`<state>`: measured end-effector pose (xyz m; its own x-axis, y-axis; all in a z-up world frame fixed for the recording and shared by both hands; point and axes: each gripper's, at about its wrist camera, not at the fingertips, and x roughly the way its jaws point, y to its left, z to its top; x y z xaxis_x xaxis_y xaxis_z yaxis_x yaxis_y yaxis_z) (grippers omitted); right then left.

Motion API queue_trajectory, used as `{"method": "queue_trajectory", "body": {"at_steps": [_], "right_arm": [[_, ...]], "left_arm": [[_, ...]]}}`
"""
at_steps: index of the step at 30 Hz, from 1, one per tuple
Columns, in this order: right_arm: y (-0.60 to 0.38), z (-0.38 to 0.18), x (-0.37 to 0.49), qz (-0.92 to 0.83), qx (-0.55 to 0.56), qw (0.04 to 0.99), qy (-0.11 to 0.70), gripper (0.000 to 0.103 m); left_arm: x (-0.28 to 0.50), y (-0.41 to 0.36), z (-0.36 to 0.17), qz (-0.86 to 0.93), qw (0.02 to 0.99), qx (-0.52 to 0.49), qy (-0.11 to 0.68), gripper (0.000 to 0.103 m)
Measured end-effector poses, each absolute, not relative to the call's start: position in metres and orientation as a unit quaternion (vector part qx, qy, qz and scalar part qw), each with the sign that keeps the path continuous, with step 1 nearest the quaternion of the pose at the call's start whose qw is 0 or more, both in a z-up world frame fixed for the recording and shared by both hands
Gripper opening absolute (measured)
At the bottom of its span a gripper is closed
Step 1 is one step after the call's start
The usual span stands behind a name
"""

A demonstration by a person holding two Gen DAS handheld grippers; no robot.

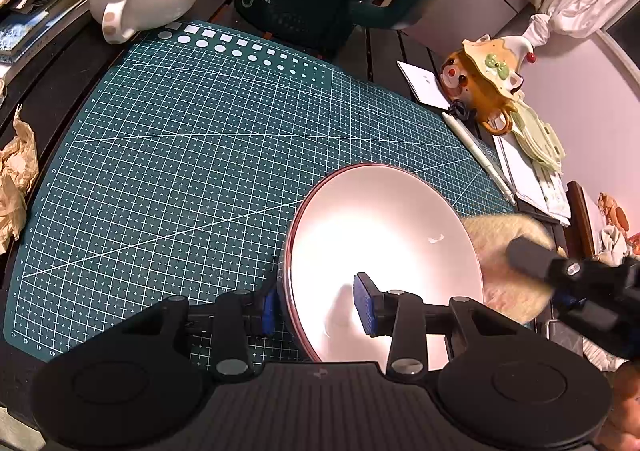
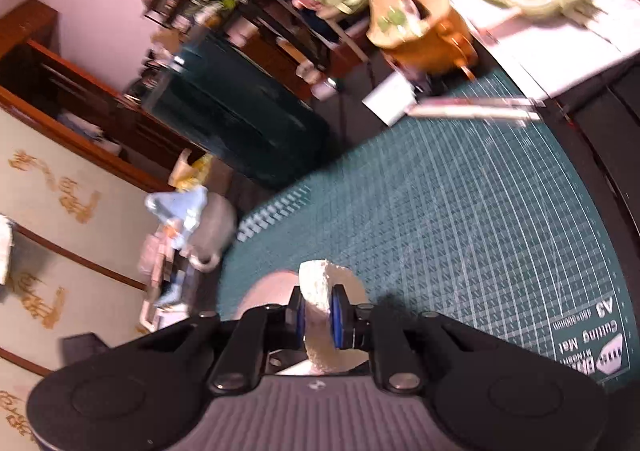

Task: Clean bowl
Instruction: 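Hold the bowl with the left tool while the right tool wipes the sponge along its base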

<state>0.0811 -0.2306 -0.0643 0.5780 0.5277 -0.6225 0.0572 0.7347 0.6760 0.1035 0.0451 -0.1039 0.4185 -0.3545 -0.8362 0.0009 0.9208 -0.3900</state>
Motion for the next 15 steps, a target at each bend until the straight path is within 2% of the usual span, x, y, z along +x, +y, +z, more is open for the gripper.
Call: {"method": "queue_trajectory", "body": {"at_steps": [4,10,15], "right_arm": [[-0.238,-0.044,0.074,0.157,0.348,0.834,0.397,0.012],[-0.227,-0.063,0.081,0.140,0.321,0.826,0.441,0.012],[-0.233,-0.045,0.075,0.153,0.331,0.838,0.405,0.012]], "left_arm": [[0.103,0.044,-0.104,-0.108,0.826,-0.165,0.528,0.037],[0.103,0.042,-0.103,-0.106,0.826,-0.166,0.528,0.037],[0.103,0.042,-0.103,-0.106,0.826,-0.164,0.528,0.037]]}}
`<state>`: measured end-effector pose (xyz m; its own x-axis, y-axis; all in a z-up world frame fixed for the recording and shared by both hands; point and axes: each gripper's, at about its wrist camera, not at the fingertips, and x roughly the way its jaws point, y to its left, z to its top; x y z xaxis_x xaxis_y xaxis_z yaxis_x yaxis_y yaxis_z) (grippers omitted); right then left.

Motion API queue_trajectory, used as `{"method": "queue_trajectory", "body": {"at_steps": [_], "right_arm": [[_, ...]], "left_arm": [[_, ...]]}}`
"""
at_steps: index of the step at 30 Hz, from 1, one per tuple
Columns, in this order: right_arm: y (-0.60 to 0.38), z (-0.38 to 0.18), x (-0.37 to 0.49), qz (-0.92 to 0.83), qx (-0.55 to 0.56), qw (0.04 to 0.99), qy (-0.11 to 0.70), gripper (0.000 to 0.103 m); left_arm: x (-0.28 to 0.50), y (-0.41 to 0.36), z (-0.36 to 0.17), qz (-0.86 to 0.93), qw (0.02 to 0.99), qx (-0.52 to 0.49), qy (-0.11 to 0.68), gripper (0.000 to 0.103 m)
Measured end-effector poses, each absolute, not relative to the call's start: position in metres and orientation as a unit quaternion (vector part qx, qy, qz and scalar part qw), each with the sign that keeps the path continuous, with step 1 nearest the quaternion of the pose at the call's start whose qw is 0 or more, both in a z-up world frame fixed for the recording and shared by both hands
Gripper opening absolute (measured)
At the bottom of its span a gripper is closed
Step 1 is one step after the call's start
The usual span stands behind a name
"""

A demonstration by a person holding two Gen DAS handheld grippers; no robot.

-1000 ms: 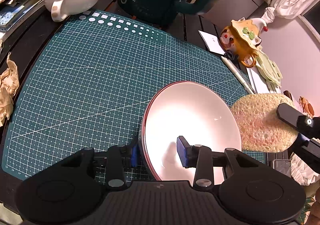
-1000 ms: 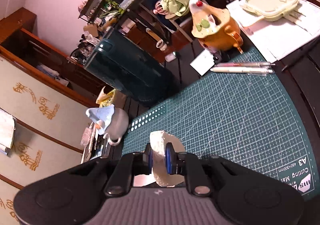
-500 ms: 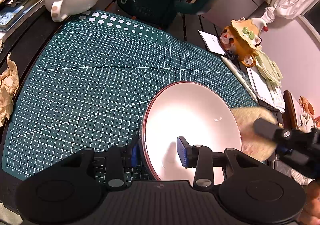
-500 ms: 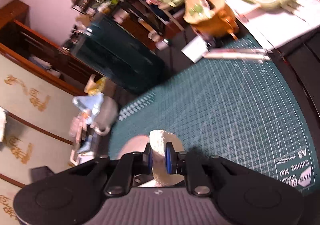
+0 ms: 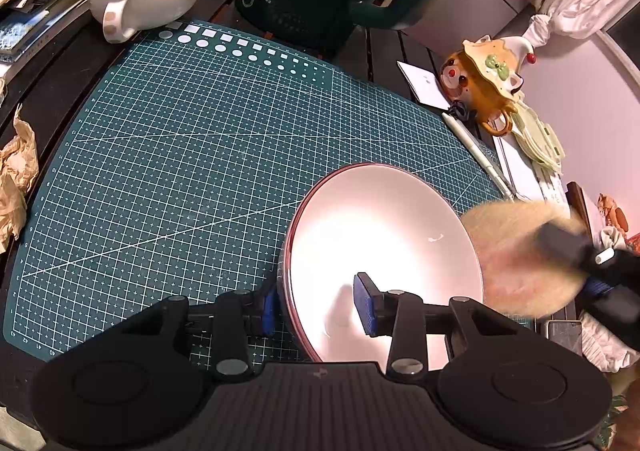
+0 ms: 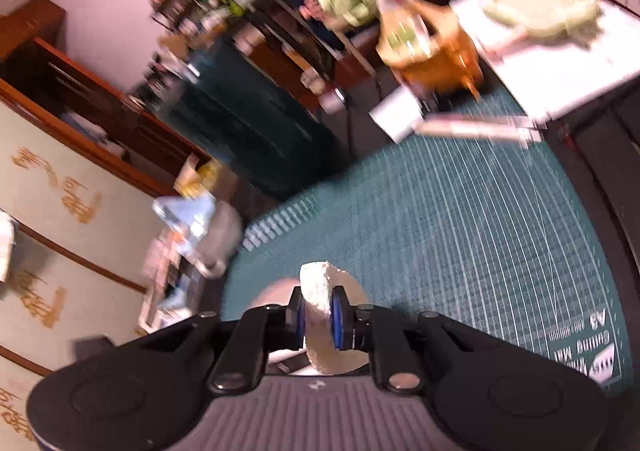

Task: Clean bowl
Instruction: 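Hold the bowl with the left tool while the right tool wipes the sponge along its base, then hold the white bowl with the left tool while the right tool scrubs its outer wall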

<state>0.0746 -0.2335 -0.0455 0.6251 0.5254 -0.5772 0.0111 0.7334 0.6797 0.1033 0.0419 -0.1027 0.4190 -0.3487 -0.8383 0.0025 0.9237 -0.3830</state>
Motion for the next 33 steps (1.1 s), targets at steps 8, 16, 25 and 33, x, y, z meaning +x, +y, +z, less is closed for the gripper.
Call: {"method": "queue_trajectory", "body": {"at_steps": [8,16,25,33], "right_arm": [[-0.227,-0.060,0.081,0.142,0.321,0.832,0.430,0.012],[-0.221,-0.060,0.079,0.153,0.304,0.838,0.426,0.012],[-0.224,-0.059,0.067,0.148,0.308,0.835,0.432,0.012],[-0.227,-0.062,0.071,0.147,0.313,0.832,0.433,0.012]], "left_arm": [[0.104,0.042,-0.102,-0.105,0.826,-0.165,0.529,0.037],[0.104,0.042,-0.101,-0.096,0.821,-0.180,0.533,0.038],[0.117,0.056,-0.106,-0.107,0.819,-0.225,0.517,0.037],[0.102,0.056,-0.091,-0.103,0.823,-0.208,0.518,0.037]]}}
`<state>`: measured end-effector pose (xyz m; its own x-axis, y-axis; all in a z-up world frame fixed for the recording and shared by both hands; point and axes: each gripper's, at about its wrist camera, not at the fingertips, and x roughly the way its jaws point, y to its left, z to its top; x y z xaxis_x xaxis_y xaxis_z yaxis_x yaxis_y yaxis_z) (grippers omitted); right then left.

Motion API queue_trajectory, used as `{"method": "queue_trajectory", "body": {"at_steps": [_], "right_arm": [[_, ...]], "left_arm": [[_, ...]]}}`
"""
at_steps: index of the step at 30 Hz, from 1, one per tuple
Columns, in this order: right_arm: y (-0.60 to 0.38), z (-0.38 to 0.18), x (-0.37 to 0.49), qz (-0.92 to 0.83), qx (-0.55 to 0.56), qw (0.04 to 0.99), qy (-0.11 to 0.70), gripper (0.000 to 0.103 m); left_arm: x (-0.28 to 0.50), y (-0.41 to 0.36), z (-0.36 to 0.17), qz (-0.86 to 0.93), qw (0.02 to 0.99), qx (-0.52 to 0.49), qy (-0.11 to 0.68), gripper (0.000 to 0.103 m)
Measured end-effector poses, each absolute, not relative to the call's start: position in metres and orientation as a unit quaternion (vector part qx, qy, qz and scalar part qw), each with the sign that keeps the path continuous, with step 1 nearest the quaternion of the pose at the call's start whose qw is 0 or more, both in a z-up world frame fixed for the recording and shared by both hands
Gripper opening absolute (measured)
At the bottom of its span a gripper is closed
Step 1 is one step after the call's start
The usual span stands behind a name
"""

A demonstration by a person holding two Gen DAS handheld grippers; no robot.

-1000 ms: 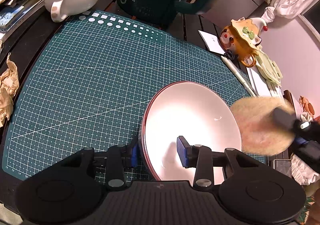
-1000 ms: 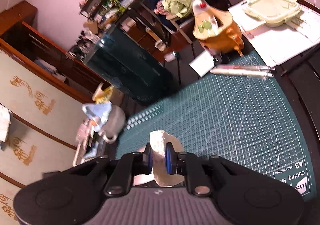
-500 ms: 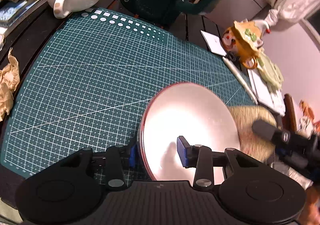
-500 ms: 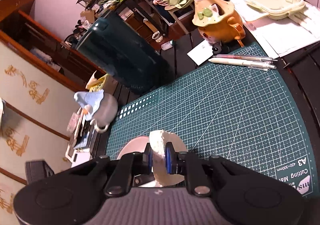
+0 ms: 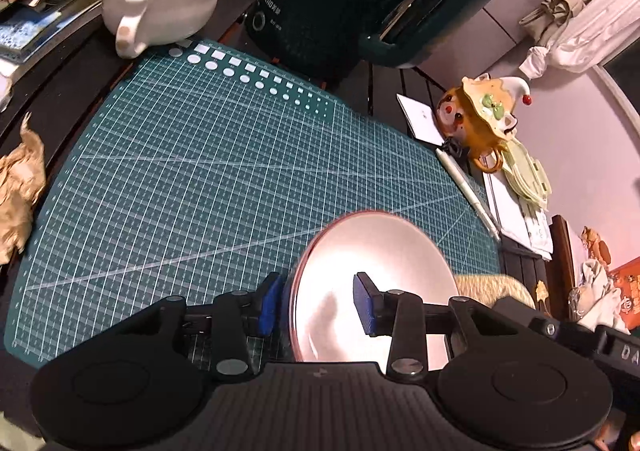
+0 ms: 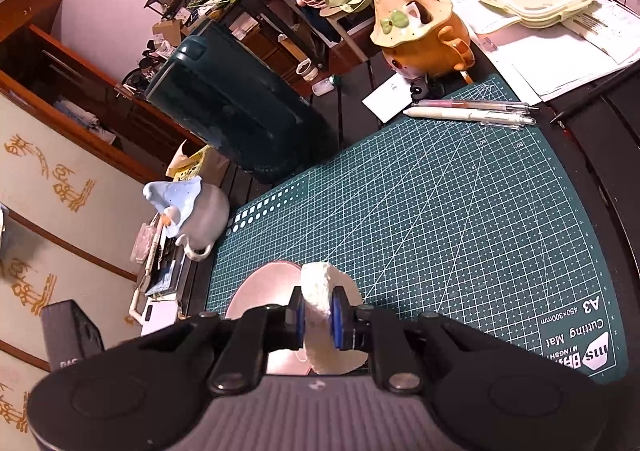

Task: Clean bowl
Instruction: 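Hold the white bowl with the left tool while the right tool scrubs its outer wall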

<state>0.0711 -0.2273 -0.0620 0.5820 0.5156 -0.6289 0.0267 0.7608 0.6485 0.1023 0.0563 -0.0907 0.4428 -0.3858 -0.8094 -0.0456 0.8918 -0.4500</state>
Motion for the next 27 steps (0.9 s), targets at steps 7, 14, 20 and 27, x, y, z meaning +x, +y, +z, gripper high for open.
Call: {"method": "queue_trajectory", "body": {"at_steps": [7,14,20,27], "right_arm": [[-0.226,-0.061,0.072,0.146,0.313,0.833,0.431,0.012],[-0.229,-0.048,0.071,0.151,0.321,0.841,0.408,0.012],[-0.226,-0.064,0.076,0.138,0.318,0.831,0.436,0.012],[-0.230,-0.052,0.073,0.149,0.328,0.838,0.409,0.012]], "left_arm": [[0.098,0.048,-0.102,-0.106,0.815,-0.195,0.536,0.037],[0.096,0.050,-0.104,-0.109,0.815,-0.203,0.532,0.039],[0.095,0.050,-0.105,-0.110,0.815,-0.205,0.531,0.039],[0.095,0.048,-0.105,-0.111,0.816,-0.200,0.531,0.039]]}}
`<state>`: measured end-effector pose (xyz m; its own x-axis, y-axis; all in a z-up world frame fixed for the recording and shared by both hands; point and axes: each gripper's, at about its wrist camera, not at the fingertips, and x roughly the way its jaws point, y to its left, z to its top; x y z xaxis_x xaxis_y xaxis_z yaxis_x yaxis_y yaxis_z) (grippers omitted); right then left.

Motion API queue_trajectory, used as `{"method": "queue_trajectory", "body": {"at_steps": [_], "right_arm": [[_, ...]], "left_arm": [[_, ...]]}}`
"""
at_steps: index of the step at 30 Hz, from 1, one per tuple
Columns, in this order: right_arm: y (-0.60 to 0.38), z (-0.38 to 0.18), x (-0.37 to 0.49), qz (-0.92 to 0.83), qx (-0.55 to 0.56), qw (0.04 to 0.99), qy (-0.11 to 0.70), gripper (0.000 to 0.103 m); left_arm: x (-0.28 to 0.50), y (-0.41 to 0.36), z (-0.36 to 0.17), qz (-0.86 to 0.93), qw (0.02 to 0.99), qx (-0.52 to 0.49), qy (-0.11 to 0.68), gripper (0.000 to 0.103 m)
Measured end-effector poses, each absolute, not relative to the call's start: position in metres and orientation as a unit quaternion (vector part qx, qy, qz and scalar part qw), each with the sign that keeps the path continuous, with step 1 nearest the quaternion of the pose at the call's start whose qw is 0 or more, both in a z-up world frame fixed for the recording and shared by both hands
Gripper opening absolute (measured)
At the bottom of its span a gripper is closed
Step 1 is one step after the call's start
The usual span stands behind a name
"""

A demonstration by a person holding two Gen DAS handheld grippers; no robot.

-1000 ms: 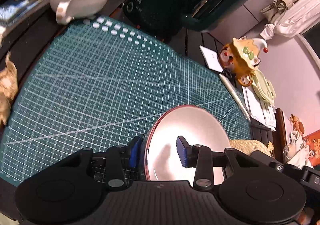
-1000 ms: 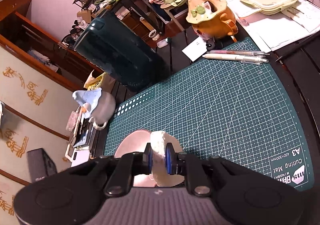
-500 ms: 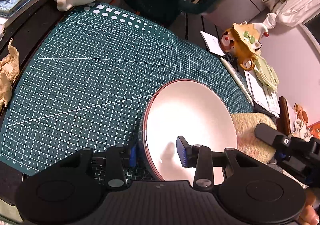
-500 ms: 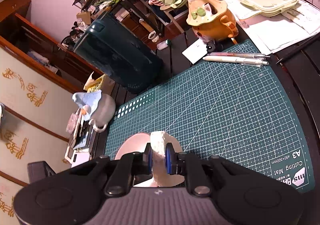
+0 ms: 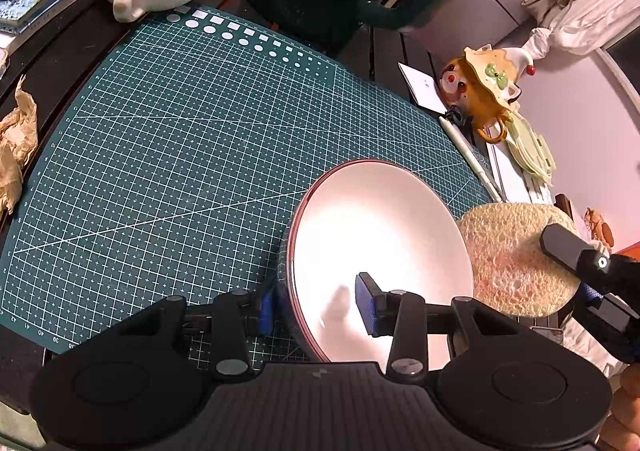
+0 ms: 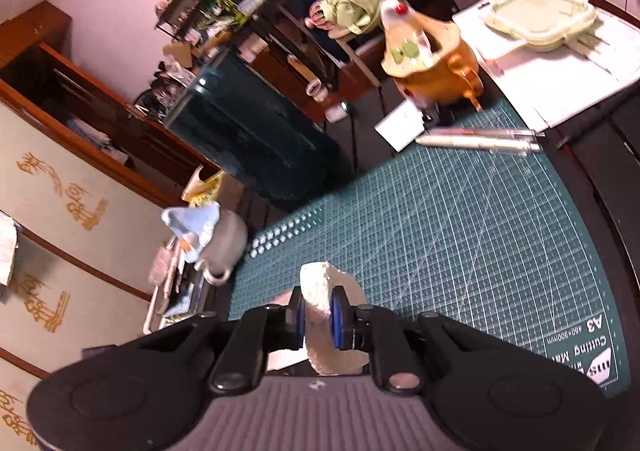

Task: Clean bowl
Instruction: 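Hold the white bowl with the left tool while the right tool scrubs its outer wall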

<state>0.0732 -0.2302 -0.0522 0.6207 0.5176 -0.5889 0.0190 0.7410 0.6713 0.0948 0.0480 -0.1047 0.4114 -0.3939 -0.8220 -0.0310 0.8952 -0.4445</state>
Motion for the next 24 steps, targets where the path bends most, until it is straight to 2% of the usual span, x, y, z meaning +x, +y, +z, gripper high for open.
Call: {"method": "queue_trajectory", "body": {"at_steps": [3,8,13,18,24], "right_arm": [[-0.224,-0.066,0.077,0.137,0.320,0.829,0.437,0.012],[-0.233,-0.049,0.072,0.152,0.335,0.839,0.400,0.012],[-0.225,-0.068,0.078,0.137,0.322,0.827,0.439,0.012],[-0.235,-0.048,0.074,0.150,0.338,0.839,0.399,0.012],[-0.224,-0.067,0.080,0.136,0.322,0.827,0.439,0.012]], "left_arm": [[0.095,0.047,-0.105,-0.112,0.816,-0.200,0.531,0.039],[0.096,0.047,-0.105,-0.112,0.816,-0.198,0.531,0.039],[0.096,0.047,-0.105,-0.112,0.816,-0.200,0.531,0.039],[0.096,0.046,-0.105,-0.111,0.816,-0.199,0.531,0.039],[0.096,0.046,-0.105,-0.111,0.816,-0.199,0.531,0.039]]}}
